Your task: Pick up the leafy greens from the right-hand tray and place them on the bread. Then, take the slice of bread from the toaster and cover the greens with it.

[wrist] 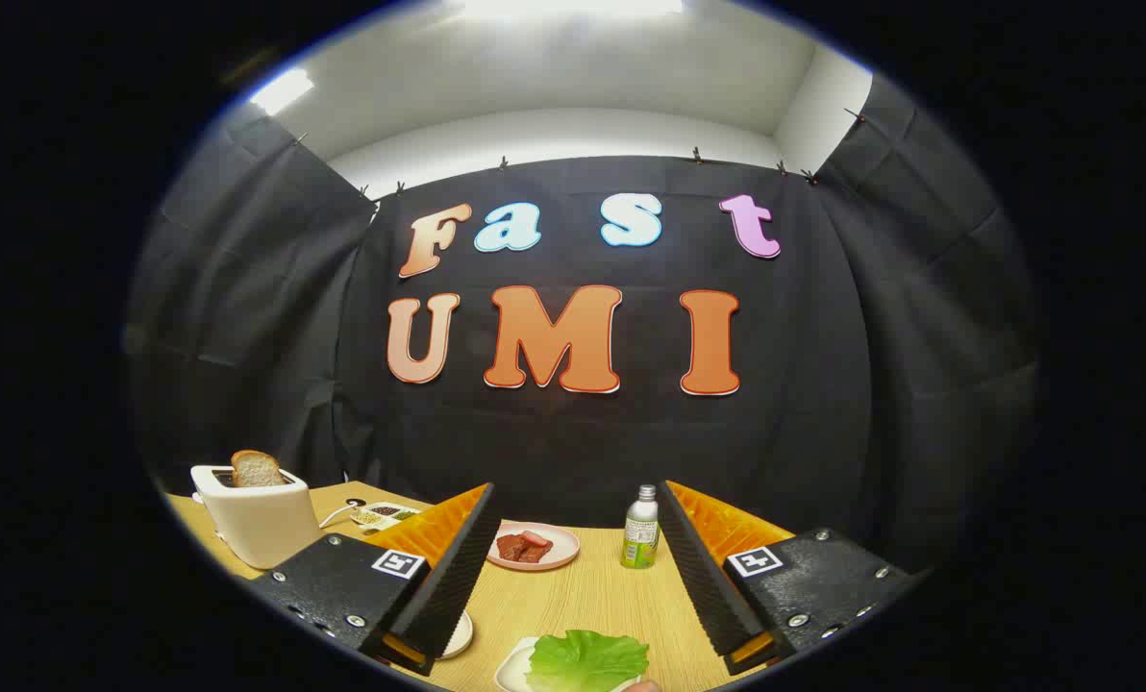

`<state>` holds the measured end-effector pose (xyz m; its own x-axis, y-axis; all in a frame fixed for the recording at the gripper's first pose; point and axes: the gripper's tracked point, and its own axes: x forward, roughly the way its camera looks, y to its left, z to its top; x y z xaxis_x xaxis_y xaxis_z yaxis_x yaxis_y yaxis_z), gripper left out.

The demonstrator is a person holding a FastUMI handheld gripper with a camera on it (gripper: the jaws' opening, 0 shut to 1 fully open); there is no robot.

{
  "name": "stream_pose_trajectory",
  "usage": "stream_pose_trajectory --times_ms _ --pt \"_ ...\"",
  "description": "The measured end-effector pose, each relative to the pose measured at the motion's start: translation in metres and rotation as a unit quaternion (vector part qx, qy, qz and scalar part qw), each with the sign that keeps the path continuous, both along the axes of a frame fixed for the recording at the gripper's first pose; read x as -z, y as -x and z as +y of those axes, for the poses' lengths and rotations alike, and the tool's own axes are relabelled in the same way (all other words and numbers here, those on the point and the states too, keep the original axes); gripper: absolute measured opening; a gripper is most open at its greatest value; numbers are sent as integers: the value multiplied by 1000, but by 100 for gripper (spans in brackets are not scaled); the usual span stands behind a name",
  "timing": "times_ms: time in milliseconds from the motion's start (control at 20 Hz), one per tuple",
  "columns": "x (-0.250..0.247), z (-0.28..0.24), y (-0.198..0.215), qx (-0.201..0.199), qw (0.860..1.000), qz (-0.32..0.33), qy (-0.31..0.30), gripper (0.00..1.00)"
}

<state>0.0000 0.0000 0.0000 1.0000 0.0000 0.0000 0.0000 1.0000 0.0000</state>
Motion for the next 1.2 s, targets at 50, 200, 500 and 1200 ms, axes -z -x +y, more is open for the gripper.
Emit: stream_pose_trajectory --times_ms 50,200,500,1200 --pt "1 0 0 -2 1000 0 -1 98" --pt "6 1 0 -4 1000 6 -4 98" --pt "14 -4 0 -3 1000 20 -16 98" --pt "19 5 3 -13 999 27 -12 98"
